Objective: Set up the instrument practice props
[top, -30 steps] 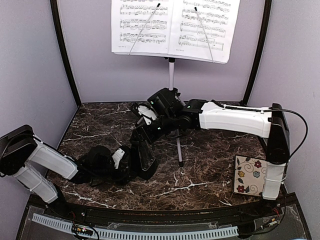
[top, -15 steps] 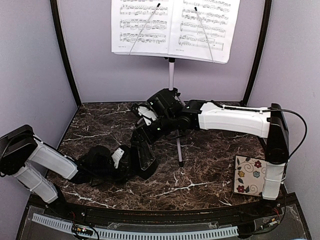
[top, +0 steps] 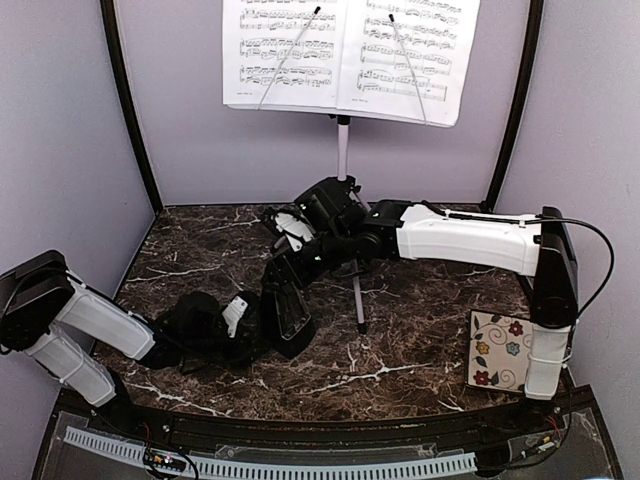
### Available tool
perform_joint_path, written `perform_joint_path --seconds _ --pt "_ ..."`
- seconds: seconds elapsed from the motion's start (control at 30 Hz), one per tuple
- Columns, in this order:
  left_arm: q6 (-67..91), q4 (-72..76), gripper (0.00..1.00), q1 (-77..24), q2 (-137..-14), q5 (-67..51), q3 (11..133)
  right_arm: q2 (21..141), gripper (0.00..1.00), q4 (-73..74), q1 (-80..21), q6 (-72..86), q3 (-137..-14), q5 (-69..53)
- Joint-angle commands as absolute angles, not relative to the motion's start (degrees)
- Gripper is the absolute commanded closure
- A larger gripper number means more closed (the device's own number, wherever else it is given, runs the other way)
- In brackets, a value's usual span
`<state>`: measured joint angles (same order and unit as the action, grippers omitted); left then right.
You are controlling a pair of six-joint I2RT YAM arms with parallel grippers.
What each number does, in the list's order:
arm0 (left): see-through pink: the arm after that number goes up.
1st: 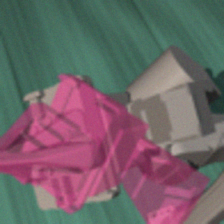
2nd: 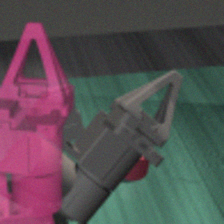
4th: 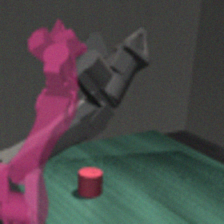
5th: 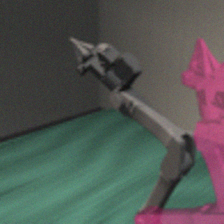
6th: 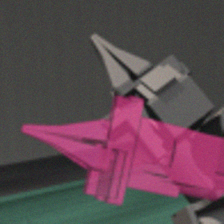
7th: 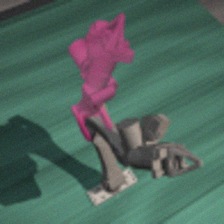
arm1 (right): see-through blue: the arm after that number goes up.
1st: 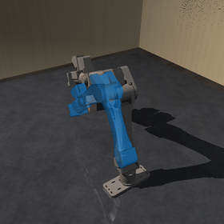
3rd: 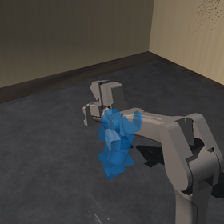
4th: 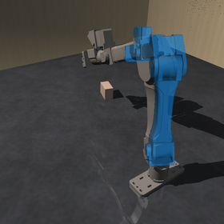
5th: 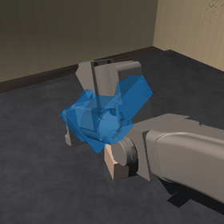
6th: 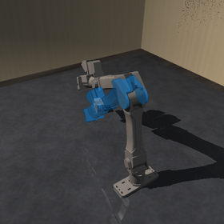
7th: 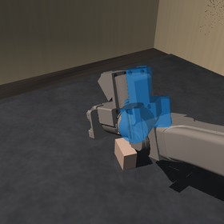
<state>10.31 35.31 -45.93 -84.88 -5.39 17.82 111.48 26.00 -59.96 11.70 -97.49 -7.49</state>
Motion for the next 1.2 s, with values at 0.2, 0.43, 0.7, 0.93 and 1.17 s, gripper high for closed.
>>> perform_joint_path --seconds 0.2,0.43,0.7,0.93,1.17 --pt "6.28 35.93 0.43 -46.14 -83.4 -7.5 15.98 111.62 0.26 23.96 -60.21 11.33 -97.22 -8.04" --pt "3.89 38.55 0.18 -46.14 -81.04 -5.82 13.56 111.56 0.27 24.08 -60.2 11.27 -97.24 -7.89" --pt "0.53 44.4 0.13 -46.14 -84.55 -6.59 13.05 111.62 0.29 24.23 -60.21 11.09 -97.18 -8.15" --pt "-1.29 51.29 0.13 -46.06 -89.12 -7.47 13.04 111.58 0.33 24.0 -60.28 11.01 -96.71 -8.69" --pt "-2.7 54.8 0.14 -45.98 -92.1 -8.38 13.7 111.49 0.36 23.95 -60.25 10.99 -96.42 -9.05"
